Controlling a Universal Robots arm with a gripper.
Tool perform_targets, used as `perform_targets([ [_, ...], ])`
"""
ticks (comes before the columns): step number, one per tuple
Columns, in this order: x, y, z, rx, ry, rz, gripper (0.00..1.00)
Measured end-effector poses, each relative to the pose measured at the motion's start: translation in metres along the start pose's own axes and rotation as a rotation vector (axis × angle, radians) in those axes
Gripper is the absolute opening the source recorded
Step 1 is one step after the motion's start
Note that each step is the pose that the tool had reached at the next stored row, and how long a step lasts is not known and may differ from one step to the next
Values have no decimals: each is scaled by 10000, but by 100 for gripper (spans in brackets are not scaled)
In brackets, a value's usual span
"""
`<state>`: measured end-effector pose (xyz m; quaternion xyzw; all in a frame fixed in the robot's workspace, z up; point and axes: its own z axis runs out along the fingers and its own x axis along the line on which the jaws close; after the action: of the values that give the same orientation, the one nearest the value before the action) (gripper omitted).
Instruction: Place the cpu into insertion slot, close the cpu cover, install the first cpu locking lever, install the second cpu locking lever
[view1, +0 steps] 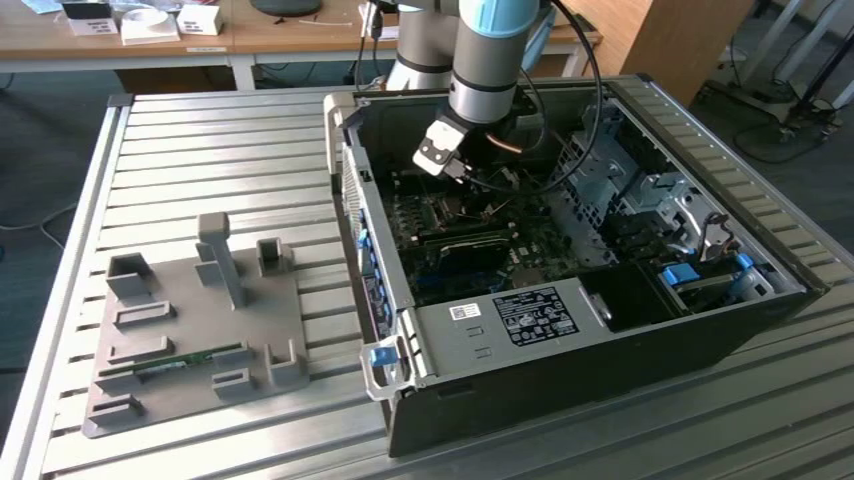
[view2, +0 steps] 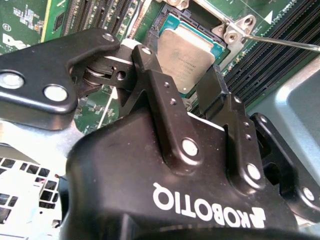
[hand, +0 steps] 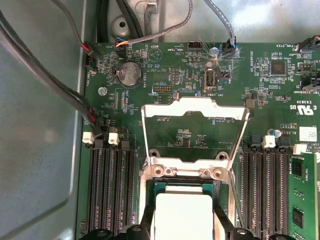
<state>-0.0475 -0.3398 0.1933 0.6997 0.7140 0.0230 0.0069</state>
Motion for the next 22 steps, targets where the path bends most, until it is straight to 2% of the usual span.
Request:
perform_targets([
  [22, 1, -19, 3, -2, 2, 0, 54],
])
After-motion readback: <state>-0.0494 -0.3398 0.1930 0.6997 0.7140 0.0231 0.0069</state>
